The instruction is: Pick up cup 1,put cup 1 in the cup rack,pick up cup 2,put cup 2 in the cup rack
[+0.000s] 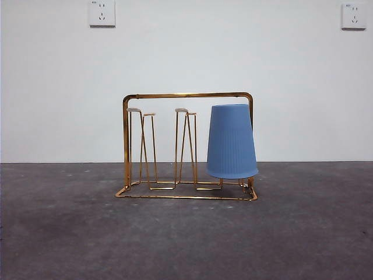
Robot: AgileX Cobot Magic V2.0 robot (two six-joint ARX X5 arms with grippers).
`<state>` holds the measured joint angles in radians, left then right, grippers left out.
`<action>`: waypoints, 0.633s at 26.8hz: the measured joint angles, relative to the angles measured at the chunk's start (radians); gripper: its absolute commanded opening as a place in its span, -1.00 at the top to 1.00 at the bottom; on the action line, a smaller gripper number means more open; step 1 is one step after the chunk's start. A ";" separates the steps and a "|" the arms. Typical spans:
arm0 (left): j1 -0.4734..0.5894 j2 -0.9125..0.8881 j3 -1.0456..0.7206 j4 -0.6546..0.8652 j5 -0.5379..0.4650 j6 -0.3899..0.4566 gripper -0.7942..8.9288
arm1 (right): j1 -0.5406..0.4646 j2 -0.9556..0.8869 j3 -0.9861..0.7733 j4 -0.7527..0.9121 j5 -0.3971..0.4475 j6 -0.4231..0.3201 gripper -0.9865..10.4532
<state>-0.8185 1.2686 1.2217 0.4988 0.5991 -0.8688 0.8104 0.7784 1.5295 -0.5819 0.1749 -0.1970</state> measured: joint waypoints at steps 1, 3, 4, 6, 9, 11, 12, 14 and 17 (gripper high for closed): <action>-0.001 0.027 0.000 0.084 0.003 -0.052 -0.09 | 0.000 -0.004 0.000 0.004 0.000 -0.008 0.85; -0.005 0.071 0.000 0.227 0.001 -0.141 -0.09 | 0.000 -0.004 0.000 0.005 0.000 -0.020 0.85; -0.009 0.094 0.000 0.303 -0.006 -0.188 -0.09 | 0.000 -0.002 0.000 0.004 0.000 -0.025 0.85; -0.017 0.126 0.000 0.401 -0.019 -0.249 -0.09 | 0.000 0.005 0.000 0.006 0.000 -0.030 0.85; -0.032 0.158 0.000 0.459 -0.034 -0.301 -0.09 | 0.000 0.024 0.000 0.049 0.000 -0.035 0.85; -0.041 0.172 0.000 0.460 -0.050 -0.316 -0.09 | 0.000 0.043 0.000 0.075 0.000 -0.036 0.85; -0.043 0.176 0.000 0.460 -0.060 -0.322 -0.09 | 0.000 0.051 0.000 0.082 -0.001 -0.036 0.85; -0.046 0.180 0.000 0.460 -0.071 -0.329 -0.09 | 0.000 0.074 0.000 0.091 -0.002 -0.036 0.85; -0.046 0.180 0.000 0.483 -0.077 -0.330 -0.09 | 0.000 0.113 0.000 0.101 -0.012 -0.037 0.85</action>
<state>-0.8642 1.4487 1.2217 0.9821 0.5220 -1.1984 0.8104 0.8917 1.5295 -0.4809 0.1627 -0.2340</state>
